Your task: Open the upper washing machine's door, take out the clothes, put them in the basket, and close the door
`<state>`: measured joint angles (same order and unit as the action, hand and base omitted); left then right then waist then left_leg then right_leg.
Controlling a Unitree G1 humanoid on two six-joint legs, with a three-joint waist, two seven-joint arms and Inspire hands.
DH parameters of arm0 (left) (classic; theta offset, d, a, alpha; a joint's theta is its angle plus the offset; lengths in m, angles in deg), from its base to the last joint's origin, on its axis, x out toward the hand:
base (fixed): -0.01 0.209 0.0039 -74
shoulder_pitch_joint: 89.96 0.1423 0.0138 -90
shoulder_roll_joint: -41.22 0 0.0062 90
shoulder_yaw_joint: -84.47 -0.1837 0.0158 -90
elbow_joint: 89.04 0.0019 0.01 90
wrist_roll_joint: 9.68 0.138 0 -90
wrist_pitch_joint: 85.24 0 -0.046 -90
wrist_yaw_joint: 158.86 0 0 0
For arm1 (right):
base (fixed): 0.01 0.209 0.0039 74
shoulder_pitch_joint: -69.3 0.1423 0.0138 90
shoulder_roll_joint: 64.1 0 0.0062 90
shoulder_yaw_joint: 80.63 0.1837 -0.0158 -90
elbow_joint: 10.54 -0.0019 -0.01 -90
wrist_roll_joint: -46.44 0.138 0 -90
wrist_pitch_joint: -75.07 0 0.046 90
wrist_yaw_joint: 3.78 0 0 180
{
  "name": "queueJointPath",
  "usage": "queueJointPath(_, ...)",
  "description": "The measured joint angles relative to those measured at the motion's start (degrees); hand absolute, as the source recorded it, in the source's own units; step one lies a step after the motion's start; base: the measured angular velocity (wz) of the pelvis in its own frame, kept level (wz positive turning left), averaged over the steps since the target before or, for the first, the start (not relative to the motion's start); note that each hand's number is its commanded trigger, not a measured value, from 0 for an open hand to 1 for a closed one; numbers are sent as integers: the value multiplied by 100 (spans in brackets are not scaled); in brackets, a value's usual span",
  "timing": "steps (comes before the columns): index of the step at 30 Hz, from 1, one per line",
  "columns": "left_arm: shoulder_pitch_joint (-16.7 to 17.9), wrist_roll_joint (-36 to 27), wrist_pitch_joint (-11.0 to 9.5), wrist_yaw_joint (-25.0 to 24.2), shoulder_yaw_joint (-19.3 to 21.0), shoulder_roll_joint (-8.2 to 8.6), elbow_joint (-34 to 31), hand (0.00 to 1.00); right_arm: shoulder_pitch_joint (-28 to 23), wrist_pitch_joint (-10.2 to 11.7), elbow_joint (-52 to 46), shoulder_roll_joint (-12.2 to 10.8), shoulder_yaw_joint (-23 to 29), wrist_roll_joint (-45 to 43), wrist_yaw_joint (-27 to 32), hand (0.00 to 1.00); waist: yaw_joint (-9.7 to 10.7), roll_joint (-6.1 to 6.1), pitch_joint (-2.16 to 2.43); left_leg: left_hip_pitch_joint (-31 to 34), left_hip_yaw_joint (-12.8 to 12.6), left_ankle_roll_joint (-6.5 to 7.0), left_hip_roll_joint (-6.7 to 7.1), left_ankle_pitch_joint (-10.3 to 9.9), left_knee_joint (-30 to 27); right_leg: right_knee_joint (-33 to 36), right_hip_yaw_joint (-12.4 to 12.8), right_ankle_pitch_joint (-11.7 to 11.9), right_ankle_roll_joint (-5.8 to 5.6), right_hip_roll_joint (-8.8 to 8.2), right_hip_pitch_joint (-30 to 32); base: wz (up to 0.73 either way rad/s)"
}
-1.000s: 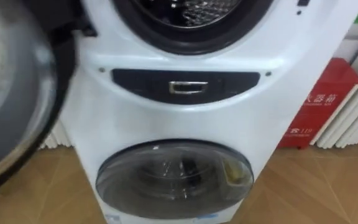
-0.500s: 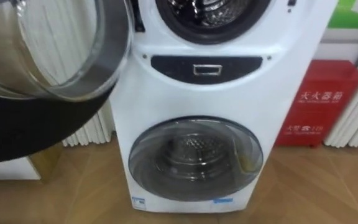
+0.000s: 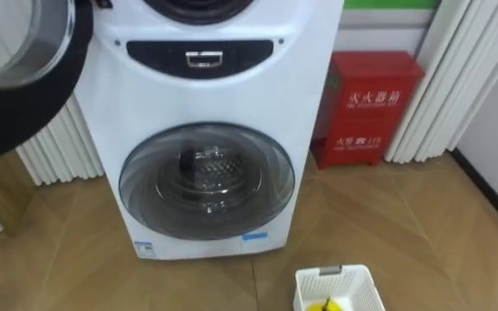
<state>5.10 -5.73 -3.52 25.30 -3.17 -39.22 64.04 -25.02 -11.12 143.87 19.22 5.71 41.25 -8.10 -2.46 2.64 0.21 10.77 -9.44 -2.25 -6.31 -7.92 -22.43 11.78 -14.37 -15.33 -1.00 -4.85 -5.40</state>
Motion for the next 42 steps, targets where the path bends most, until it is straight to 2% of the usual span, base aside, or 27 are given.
queueJointPath(1, 13, -7, -64, -5, 9, 19, 50, 0, -8, 13, 0, -5, 56, -1, 19, 0, -10, -78, 7, -54, 0, 10, 23, -64, -19, -3, -2, -2, -3, -7, -66, 9)
queueJointPath(2, 43, -11, -91, -5, 28, 18, 69, 0, -20, 40, 1, -17, 55, -6, 44, 0, -19, -94, 17, -105, 5, 21, 82, -70, 4, -7, 10, -8, -27, -11, -115, 6)
queueJointPath(3, 46, -31, -96, -5, 49, 18, 76, 0, -21, 48, 2, -20, 55, -15, 45, 0, -10, -85, -1, -145, 5, 36, 114, -79, 30, -10, 10, -6, -40, -30, -152, 10)
queueJointPath(6, 53, -246, -101, 35, 112, -3, 124, 0, -16, 55, 44, -50, 53, -80, 42, 0, 26, -84, -6, -236, 19, 69, 260, -99, 156, -17, 17, -41, -101, -129, -224, 10)
queueJointPath(8, 53, -347, -103, 38, 135, -6, 124, 0, -17, 68, 43, -59, 53, -99, 41, 0, 32, -104, -40, -255, 27, 83, 315, -108, 189, -24, -1, -58, -131, -170, -252, 8)
queueJointPath(10, 55, -467, -104, 39, 155, -9, 130, 0, -29, 119, 40, -56, 57, -109, 51, 0, 40, -115, -104, -272, 23, 99, 359, -152, 187, -13, -34, -79, -166, -227, -286, 3)
queueJointPath(11, 63, -593, -103, 35, 199, -9, 135, 0, -28, 118, 35, -56, 61, -160, 56, 0, 45, -112, -110, -269, 17, 106, 383, -178, 186, -12, -55, -87, -179, -258, -291, 0)
queueJointPath(14, 44, -896, -84, 28, 206, -60, 135, 0, -29, 114, -15, -51, 102, -192, 61, 0, 80, -150, -101, -271, 10, 136, 434, -271, 164, 19, -108, -86, -229, -308, -310, 4)
queueJointPath(16, -43, -1274, -79, 35, 216, -155, 143, 0, -27, 115, -32, -48, 110, -229, 72, 0, 106, -220, -93, -375, 26, 181, 456, -330, 191, 320, -286, -53, -286, -373, -301, 13)
queueJointPath(17, -67, -1365, -80, 36, 225, -179, 142, 0, -36, 115, -30, -45, 110, -233, 73, 0, 95, -234, -87, -429, 23, 197, 468, -352, 205, 408, -278, -52, -287, -395, -309, 9)
queueJointPath(20, -173, -1590, -76, 51, 645, -242, 124, 0, -92, 121, -47, -47, 247, -278, 48, 0, 41, -326, -81, -764, 31, 258, 502, -410, 362, 838, -130, 56, -350, -454, -321, 0)
queueJointPath(21, -206, -1746, -72, 82, 761, -316, 42, 0, -125, 121, -121, -43, 291, -323, 49, 0, 27, -405, -96, -845, 99, 268, 489, -410, 425, 983, -30, 101, -358, -452, -244, -7)
queueJointPath(22, -243, -1919, -71, 154, 924, -407, -55, 0, -130, 149, -191, -42, 309, -352, 42, 0, 23, -446, -74, -873, 308, 275, 451, -414, 499, 779, 255, 3, -373, -315, -143, -19)
queueJointPath(23, -265, -1991, -72, 200, 1037, -450, -94, 0, -131, 173, -206, -40, 310, -370, 40, 0, 11, -471, -75, -883, 434, 271, 443, -412, 530, 525, 411, -28, -338, -187, -68, -35)
queueJointPath(24, -331, -2137, -72, 258, 1290, -560, -111, 0, -54, 194, -289, -39, 315, -442, 41, 0, -20, -494, -87, -905, 519, 244, 435, -398, 570, -39, 592, 164, -252, 14, 114, -8)
queueJointPath(25, -399, -2252, -41, 265, 1452, -623, -99, 0, -157, 232, -349, 25, 377, -568, 42, 0, 69, -554, 2, -921, 613, 212, 429, -395, 622, -103, 440, 442, -51, 48, 53, 0)
queueJointPath(26, -454, -2252, -38, 246, 1558, -673, -114, 0, -188, 233, -359, 54, 446, -647, 31, 0, 42, -563, 10, -969, 605, 193, 464, -382, 684, -161, 404, 457, -45, 54, 6, 19)
queueJointPath(27, -580, -2255, -38, 201, 1788, -802, -118, 0, -188, 232, -355, 109, 642, -797, -23, 0, 34, -580, 1, -1058, 596, 168, 480, -347, 814, -209, 345, 456, -37, 85, -78, 0)
queueJointPath(28, -699, -2407, -39, 177, 1870, -1001, -119, 0, -196, 234, -352, 183, 801, -856, -58, 0, 43, -572, -7, -1138, 593, 167, 496, -278, 955, -203, 329, 457, -36, 78, -93, 3)
queueJointPath(29, -752, -2514, -36, 175, 1896, -1102, -137, 0, -208, 235, -352, 214, 876, -860, -67, 0, 44, -599, 8, -1175, 594, 165, 499, -266, 1013, -215, 325, 457, -36, 82, -110, 0)
queueJointPath(32, -970, -3195, -16, 182, 2009, -1729, -429, 0, -367, 227, -535, 338, 1089, -884, -81, 0, -7, -573, 3, -1242, 596, 161, 508, -258, 1075, -235, 321, 456, -37, 86, -153, 0)
queueJointPath(34, -981, -3363, 79, 192, 2013, -1982, -845, 0, -495, 216, -818, 339, 1168, -926, -88, 0, -11, -558, -16, -1226, 602, 162, 519, -258, 1087, -240, 316, 456, -37, 79, -141, 2)
queueJointPath(37, -1250, -3371, 135, 199, 2027, -2304, -1150, 0, -584, 182, -1005, 346, 1179, -1150, -157, 0, -81, -610, -34, -1230, 621, 167, 522, -263, 1096, -238, 289, 456, -37, 78, -149, 2)
queueJointPath(39, -1443, -3361, 212, 231, 2050, -2417, -1417, 0, -628, 146, -1112, 345, 1188, -1316, -201, 0, -89, -653, -28, -1167, 670, 169, 527, -265, 1075, -237, 255, 456, -37, 78, -139, 13)
queueJointPath(40, -1534, -3364, 216, 269, 2077, -2472, -1608, 0, -645, 135, -1177, 344, 1190, -1325, -206, 0, -100, -666, -9, -1133, 688, 170, 532, -265, 1073, -239, 255, 456, -37, 78, -131, 10)
queueJointPath(41, -1549, -3365, 218, 282, 2099, -2492, -1726, 0, -652, 133, -1205, 345, 1191, -1315, -206, 0, -102, -711, -8, -1134, 688, 170, 532, -265, 1073, -240, 257, 456, -37, 78, -131, 0)
queueJointPath(42, -1534, -3192, 308, 324, 2038, -2592, -1830, 0, -672, 132, -1292, 345, 1190, -1310, -200, 0, -113, -771, -2, -1140, 686, 170, 536, -265, 1076, -238, 262, 456, -38, 75, -132, 0)
